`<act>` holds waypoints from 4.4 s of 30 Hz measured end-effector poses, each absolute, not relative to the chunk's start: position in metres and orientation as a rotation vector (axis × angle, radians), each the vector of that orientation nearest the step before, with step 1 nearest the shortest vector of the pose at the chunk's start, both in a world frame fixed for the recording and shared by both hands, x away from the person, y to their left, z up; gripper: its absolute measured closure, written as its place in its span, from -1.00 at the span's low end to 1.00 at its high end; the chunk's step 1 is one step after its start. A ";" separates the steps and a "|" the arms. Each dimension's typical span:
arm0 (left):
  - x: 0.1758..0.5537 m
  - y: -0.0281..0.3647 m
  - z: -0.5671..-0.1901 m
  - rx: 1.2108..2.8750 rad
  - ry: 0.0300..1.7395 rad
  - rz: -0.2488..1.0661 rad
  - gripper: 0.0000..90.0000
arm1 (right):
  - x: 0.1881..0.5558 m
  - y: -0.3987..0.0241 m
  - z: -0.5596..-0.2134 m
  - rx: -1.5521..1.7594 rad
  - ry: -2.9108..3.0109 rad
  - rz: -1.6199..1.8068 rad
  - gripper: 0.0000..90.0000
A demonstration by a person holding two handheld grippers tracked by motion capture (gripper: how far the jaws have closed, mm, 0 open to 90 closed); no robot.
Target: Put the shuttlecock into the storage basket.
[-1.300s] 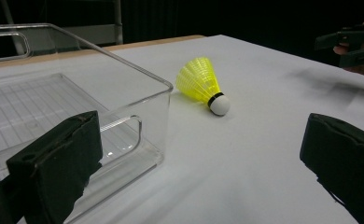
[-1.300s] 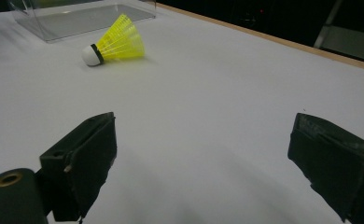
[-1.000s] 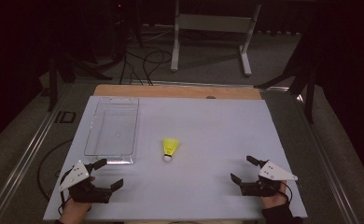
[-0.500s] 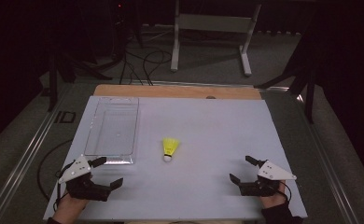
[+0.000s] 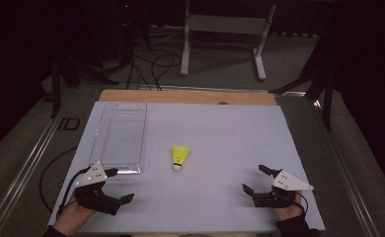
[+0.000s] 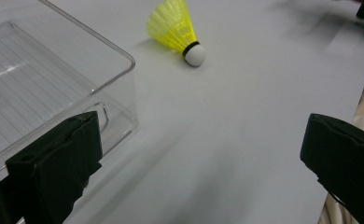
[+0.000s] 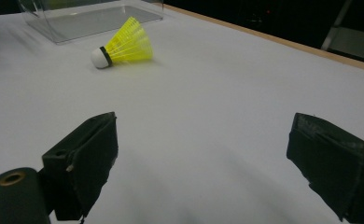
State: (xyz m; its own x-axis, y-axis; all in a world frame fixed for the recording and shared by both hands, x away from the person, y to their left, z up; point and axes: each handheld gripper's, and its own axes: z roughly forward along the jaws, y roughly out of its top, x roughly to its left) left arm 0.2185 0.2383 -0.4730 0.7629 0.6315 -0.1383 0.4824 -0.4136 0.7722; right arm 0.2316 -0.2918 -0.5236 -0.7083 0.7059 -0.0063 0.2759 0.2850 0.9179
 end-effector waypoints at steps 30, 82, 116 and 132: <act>0.224 0.202 -0.478 2.433 0.934 0.068 -1.00 | 0.231 -0.291 -0.523 0.882 2.148 1.396 -0.80; 0.252 0.097 -0.475 2.558 1.154 -0.150 -1.00 | 0.231 -0.290 -0.524 0.880 2.156 1.378 -0.80; 0.309 0.058 -0.488 2.298 1.515 0.029 -0.92 | 0.232 -0.290 -0.525 0.889 2.165 1.381 -0.80; 0.317 0.055 -0.496 2.212 1.575 0.136 -0.43 | 0.232 -0.290 -0.525 0.885 2.170 1.373 -0.80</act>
State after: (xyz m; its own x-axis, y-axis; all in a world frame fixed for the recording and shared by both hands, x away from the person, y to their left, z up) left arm 0.3166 0.0554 -0.4962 0.3539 0.9216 -0.1598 0.8804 -0.2706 0.3894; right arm 0.2318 -0.2899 -0.5251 -0.7082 0.7059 -0.0152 0.2888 0.3093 0.9060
